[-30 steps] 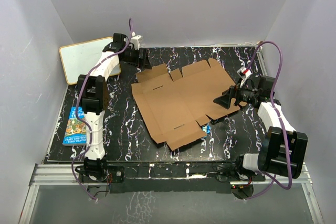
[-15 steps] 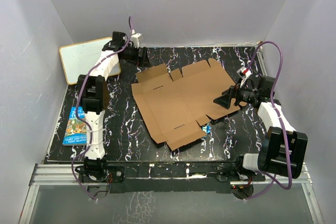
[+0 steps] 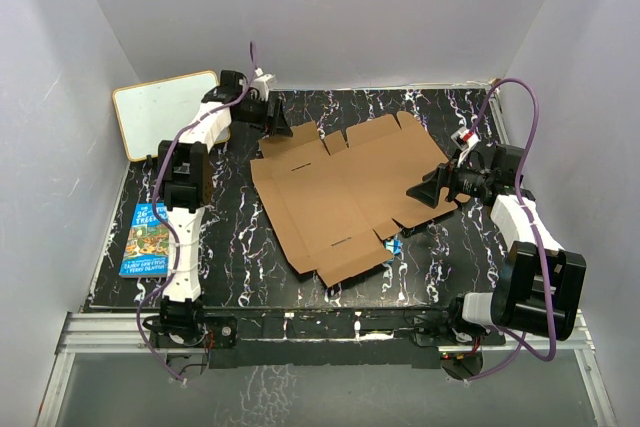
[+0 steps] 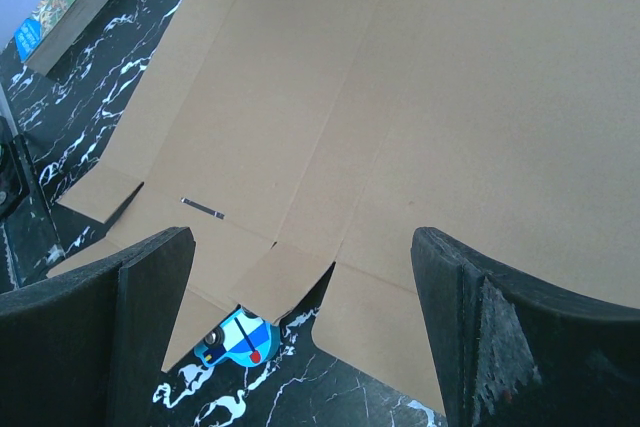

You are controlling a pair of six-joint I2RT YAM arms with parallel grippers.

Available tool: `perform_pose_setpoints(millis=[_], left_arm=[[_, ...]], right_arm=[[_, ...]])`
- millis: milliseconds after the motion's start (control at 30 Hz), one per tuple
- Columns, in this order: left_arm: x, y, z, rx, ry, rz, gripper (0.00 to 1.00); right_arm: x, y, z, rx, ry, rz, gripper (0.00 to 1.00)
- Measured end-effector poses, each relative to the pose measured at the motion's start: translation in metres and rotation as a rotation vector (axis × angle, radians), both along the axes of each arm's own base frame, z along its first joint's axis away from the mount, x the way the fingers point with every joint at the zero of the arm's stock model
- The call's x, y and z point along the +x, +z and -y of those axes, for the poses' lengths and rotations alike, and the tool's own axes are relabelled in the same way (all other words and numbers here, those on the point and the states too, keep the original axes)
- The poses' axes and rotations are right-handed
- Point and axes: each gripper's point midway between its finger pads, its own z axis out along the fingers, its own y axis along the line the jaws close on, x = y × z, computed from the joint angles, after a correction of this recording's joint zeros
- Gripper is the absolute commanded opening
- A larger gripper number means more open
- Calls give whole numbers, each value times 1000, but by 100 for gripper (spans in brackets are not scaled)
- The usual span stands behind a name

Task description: Fold the paper box

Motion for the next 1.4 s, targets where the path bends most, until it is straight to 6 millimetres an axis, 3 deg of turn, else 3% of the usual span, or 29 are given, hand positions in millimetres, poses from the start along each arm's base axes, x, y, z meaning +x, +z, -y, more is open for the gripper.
perform_pose_setpoints(millis=[100, 300, 400, 533, 867, 967, 1167, 1400], left_arm=[[-7, -5, 3, -20, -17, -24, 60], [-27, -30, 2, -24, -27, -102, 12], [-40, -41, 0, -22, -25, -128, 1], [-60, -31, -6, -5, 9, -96, 0], [-107, 27, -41, 35, 295, 93, 0], [-127, 27, -50, 25, 372, 103, 0], [-174, 8, -62, 11, 504, 41, 0], [-206, 14, -51, -48, 552, 57, 0]], right_arm=[[0, 0, 0, 1, 1, 0, 100], [0, 0, 0, 2, 2, 1, 100], [0, 0, 0, 3, 3, 0, 100], [-1, 1, -1, 6, 7, 2, 100], [1, -3, 2, -16, -9, -1, 99], [4, -13, 9, -68, -42, -29, 98], [11, -23, 23, -159, -93, -39, 99], [14, -26, 19, -85, -98, -97, 100]])
